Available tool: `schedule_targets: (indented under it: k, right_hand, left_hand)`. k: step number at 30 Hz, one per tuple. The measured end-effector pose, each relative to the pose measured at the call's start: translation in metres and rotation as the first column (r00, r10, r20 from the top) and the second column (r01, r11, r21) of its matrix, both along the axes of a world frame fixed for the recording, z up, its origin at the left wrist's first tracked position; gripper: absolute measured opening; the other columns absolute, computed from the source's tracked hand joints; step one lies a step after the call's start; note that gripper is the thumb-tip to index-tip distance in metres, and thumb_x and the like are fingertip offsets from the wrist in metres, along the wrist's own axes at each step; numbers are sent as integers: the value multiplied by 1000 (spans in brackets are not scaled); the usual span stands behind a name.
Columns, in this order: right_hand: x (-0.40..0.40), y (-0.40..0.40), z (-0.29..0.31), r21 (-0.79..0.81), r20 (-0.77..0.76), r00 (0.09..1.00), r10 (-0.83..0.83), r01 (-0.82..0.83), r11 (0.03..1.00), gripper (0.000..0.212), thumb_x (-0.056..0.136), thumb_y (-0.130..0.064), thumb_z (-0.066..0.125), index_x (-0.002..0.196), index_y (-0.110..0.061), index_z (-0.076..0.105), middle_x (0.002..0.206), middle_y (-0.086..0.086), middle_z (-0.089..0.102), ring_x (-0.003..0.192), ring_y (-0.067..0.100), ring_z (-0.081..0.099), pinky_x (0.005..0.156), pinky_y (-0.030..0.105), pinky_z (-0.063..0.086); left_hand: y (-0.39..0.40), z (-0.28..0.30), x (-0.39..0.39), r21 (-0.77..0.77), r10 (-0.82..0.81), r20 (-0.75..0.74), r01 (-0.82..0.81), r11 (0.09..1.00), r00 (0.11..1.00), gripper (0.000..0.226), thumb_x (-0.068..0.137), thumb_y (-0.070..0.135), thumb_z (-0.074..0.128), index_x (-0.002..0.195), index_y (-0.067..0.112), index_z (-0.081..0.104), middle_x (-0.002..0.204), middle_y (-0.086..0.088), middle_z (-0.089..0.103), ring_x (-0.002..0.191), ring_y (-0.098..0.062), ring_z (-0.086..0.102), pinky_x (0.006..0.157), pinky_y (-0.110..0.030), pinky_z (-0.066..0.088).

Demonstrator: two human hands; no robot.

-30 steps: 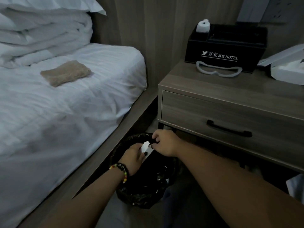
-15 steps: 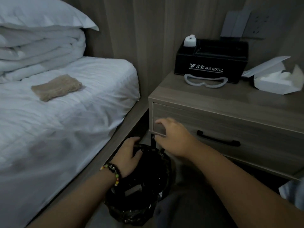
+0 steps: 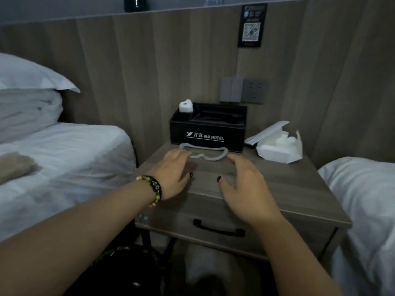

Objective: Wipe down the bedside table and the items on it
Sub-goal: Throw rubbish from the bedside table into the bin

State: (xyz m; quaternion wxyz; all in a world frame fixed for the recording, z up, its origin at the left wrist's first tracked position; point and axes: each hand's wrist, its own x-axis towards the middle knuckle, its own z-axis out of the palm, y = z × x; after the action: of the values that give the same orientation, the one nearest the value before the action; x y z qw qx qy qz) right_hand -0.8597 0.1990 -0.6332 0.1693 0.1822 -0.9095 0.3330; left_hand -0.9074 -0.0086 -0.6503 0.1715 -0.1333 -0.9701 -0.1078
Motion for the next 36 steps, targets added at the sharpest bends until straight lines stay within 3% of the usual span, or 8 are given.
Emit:
schedule_targets:
  k: [4,6,12,17,21,26,32,36]
  right_hand:
    - [-25,10,-6,16,27,999,-36,36,999,55,92,-24,55,143,-18,36,143,0,41,134,17,35,112,37,30]
    - [-36,12,-5,-61,55,997,-60,63,996,52,91,-23,56,141,-18,39,141,0,43,132,17,37,110,33,32]
    - [-60,9,-6,-128,107,992,-72,85,988,51,90,-24,57,138,-24,40,139,-2,41,130,17,38,108,36,35]
    - [-70,0,-5,-159,111,993,-27,44,986,49,90,-21,57,136,-21,43,133,-1,44,125,16,40,97,23,33]
    - [-76,4,-1,-282,154,987,-54,96,955,44,89,-23,58,132,-23,48,131,-5,47,109,17,53,90,23,39]
    - [-75,8,0,-355,165,985,-53,110,928,44,92,-22,57,135,-21,48,135,-5,46,107,3,40,87,16,30]
    - [-73,5,-10,-436,225,969,-104,196,878,53,91,-23,58,141,-19,39,143,-2,41,121,14,45,89,17,30]
    - [-72,9,-10,-565,283,952,-115,262,782,52,92,-21,58,141,-16,41,139,-1,47,121,16,50,101,27,39]
  left_hand:
    - [13,2,-50,4,62,28,-62,998,998,58,92,24,52,144,11,31,147,-9,32,137,-24,26,114,-33,26]
    - [15,2,-71,25,113,58,-115,993,992,59,92,25,53,145,10,30,147,-10,30,137,-27,29,113,-35,28]
    - [1,2,-121,247,377,136,-400,883,916,57,92,22,56,139,2,33,142,-22,33,128,-36,41,107,-37,35]
    - [-10,1,-136,282,522,253,-578,765,815,40,91,29,56,118,0,56,119,-21,58,108,-36,57,83,-34,46]
    - [-9,8,-129,302,478,255,-539,787,841,21,90,23,59,92,9,74,85,-10,72,85,-23,67,66,-25,47]
    - [-2,17,-108,564,361,241,-433,703,901,18,93,18,57,76,19,62,49,2,67,51,-8,67,60,-25,58]
    - [11,46,-66,668,240,43,-206,715,970,1,93,15,57,92,15,56,64,-3,68,46,-7,65,45,-19,53]
    - [18,62,-35,743,149,-36,-73,666,988,13,92,11,58,86,22,54,71,-4,65,50,-11,66,49,-26,56]
